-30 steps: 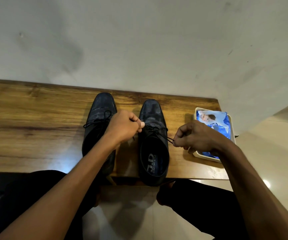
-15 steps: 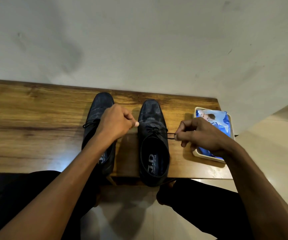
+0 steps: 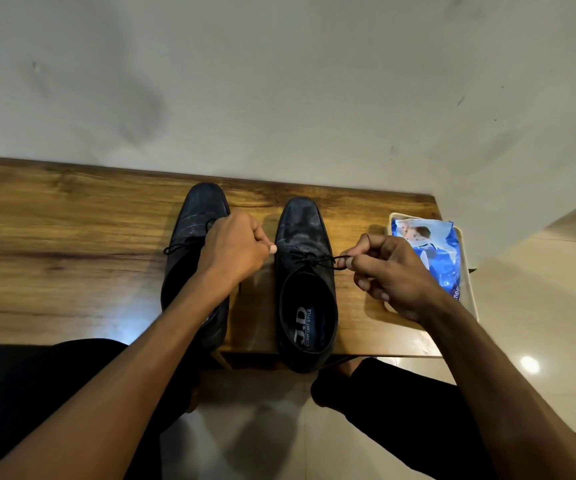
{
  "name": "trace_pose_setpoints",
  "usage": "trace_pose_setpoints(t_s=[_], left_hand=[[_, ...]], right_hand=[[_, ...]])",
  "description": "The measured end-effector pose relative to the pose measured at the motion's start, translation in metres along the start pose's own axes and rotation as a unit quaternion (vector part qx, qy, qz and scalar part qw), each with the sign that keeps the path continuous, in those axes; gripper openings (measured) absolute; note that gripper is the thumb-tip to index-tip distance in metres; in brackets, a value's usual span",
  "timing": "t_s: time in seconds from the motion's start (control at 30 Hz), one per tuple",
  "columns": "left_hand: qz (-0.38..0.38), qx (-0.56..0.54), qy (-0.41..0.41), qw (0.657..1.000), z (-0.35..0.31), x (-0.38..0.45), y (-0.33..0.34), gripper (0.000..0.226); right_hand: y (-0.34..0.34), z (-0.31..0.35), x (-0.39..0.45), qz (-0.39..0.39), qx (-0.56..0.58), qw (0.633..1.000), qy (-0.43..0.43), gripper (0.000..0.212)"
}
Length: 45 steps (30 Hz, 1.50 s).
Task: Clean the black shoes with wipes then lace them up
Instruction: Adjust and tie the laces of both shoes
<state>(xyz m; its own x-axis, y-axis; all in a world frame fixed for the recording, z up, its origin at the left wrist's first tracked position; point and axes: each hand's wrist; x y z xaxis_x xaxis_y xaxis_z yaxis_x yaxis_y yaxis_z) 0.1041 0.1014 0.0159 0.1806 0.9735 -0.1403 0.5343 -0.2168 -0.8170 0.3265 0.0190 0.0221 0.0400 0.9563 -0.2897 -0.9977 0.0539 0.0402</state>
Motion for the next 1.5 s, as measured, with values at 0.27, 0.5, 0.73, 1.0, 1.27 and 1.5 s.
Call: trace_pose_setpoints(t_s=[0.27, 0.5, 0.73, 1.0, 1.27, 1.5], left_hand=[[-0.008, 0.042, -0.013, 0.999, 0.001, -0.001, 0.000, 0.012], [-0.031, 0.099, -0.013, 0.995, -0.004, -0.005, 0.001, 0.010], [-0.055, 0.128, 0.002, 0.990, -0.006, -0.006, 0.002, 0.010], [-0.054, 0.077, 0.043, 0.995, -0.006, -0.003, 0.001, 0.012], [0.020, 0.018, 0.154, 0.988, -0.013, -0.006, 0.005, 0.044], [0.071, -0.099, 0.174, 0.977, -0.023, -0.015, 0.011, 0.009]], right_hand=[[-0.011, -0.004, -0.003, 0.046, -0.224, 0.973, -0.037, 0.010], [-0.013, -0.001, -0.005, 0.068, -0.306, 0.949, -0.040, 0.011], [-0.012, 0.007, -0.006, 0.102, -0.317, 0.943, -0.006, 0.012], [-0.019, 0.014, -0.005, 0.096, -0.272, 0.957, -0.009, 0.011], [-0.001, 0.033, 0.000, 0.057, -0.129, 0.986, -0.085, 0.009], [0.022, 0.035, 0.015, 0.064, -0.162, 0.979, -0.105, 0.011]])
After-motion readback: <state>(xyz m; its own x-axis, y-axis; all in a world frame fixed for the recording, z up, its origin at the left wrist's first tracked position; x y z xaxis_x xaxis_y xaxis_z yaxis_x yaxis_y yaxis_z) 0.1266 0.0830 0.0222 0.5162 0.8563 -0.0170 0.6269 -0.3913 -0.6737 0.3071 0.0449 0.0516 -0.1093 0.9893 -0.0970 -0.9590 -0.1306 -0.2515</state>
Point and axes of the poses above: each hand's wrist, its own x-axis towards the middle knuckle, its own y-axis out of the palm, z = x × y, and after that the axes turned 5 degrees about x, right-handed
